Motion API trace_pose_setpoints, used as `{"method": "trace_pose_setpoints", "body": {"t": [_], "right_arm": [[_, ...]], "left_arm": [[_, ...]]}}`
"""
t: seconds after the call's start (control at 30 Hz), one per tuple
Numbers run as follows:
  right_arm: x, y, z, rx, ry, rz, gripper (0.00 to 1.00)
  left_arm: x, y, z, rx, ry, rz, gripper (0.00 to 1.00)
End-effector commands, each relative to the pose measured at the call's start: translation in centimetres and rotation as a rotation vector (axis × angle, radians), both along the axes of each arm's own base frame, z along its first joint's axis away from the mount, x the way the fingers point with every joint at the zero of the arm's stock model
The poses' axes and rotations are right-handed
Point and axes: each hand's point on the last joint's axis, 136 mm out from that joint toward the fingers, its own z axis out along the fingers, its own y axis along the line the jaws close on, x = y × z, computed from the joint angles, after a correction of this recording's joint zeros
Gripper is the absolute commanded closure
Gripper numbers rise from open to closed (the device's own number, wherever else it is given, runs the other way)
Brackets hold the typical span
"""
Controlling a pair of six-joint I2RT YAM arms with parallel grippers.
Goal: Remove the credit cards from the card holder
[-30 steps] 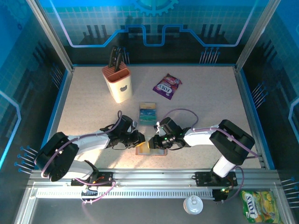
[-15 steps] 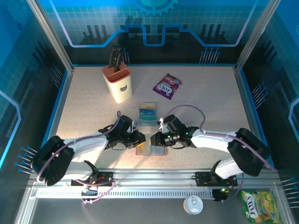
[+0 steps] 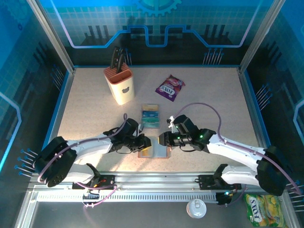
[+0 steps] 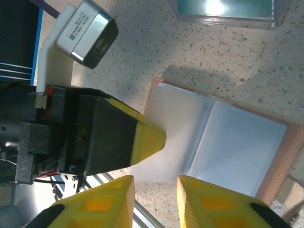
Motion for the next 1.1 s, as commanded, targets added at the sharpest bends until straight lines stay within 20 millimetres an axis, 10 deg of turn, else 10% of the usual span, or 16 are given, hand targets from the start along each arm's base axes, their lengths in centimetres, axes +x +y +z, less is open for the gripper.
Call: {"method": "trace_pose_setpoints", "body": {"t": [0.0,0.4,1.07], "right_arm": [[-0.3,-1.8,-1.0,-0.053,0.011,-0.040,0.70],[-0.8,-3.5,-0.6,-0.057,-0.007,-0.085,0.70],[-0.9,-3.6,-1.1,-0.053,0.011,-0.103,0.70]], "left_arm": [[0.9,-1.5,0.7,-0.013,-0.014,-0.006,0.81],[1.7,-5.6,0.5,-0.033,0.001,-0.086,0.67],[2.7,-6.8,0.8,-0.012,-0.008,-0.131,0.56]]}}
